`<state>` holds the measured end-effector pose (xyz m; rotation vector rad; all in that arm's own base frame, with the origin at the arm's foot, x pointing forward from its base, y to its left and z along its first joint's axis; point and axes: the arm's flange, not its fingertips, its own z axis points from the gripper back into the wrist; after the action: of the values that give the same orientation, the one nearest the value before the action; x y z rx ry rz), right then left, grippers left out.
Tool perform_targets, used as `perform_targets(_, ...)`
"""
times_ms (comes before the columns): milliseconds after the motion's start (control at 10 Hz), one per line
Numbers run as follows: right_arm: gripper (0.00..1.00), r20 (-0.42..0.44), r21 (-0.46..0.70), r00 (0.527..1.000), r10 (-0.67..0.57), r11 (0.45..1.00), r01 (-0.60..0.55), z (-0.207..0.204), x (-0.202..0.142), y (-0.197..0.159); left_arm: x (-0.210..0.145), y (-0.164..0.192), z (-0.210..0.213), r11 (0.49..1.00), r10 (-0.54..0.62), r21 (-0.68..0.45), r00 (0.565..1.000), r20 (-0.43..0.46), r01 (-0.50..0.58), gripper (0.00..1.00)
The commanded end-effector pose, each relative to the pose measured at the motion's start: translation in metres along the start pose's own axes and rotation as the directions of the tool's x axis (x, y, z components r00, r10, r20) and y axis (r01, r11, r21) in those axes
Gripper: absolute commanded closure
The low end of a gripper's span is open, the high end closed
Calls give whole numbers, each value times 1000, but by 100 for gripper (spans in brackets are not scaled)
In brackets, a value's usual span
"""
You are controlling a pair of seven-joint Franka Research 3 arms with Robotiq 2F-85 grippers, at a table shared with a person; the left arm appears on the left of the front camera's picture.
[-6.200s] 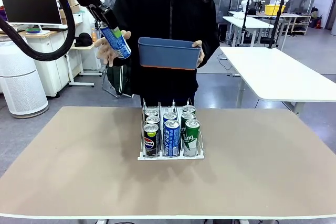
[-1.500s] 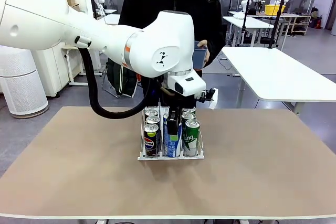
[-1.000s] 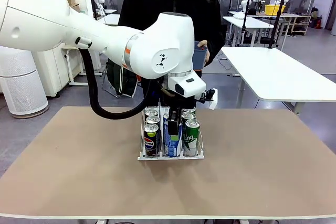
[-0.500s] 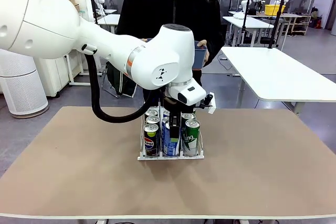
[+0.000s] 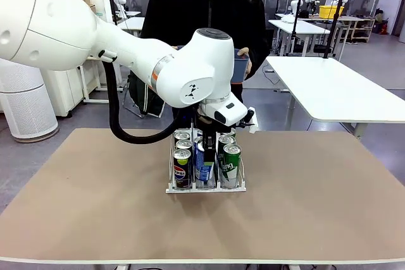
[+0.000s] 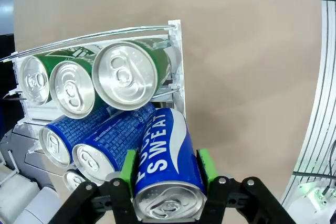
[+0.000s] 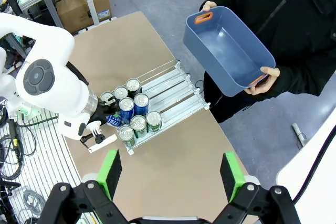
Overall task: Fill the beverage cans into the dispenser.
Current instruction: Place the picked Ionic drink in the line of the Automatic Can Dispenser with the same cans.
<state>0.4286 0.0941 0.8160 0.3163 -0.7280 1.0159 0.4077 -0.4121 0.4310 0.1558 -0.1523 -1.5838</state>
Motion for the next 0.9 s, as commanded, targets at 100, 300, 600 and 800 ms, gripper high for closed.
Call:
perform_targets(100,0,7,4,1000,-10,1000,10,0,0,1,-15,19,2,995,35,88,999,6,-36,43)
perform_targets(300,0,7,4,1000,-10,1000,10,0,0,1,-18,25,-7,993,57,103,998,19,-59,43)
perform_targets(600,0,7,4,1000,-10,1000,10,0,0,1,-19,32,-19,991,84,103,995,58,-89,43)
perform_targets(800,0,7,4,1000,-10,1000,10,0,0,1,-15,29,-35,996,67,51,996,67,-71,43)
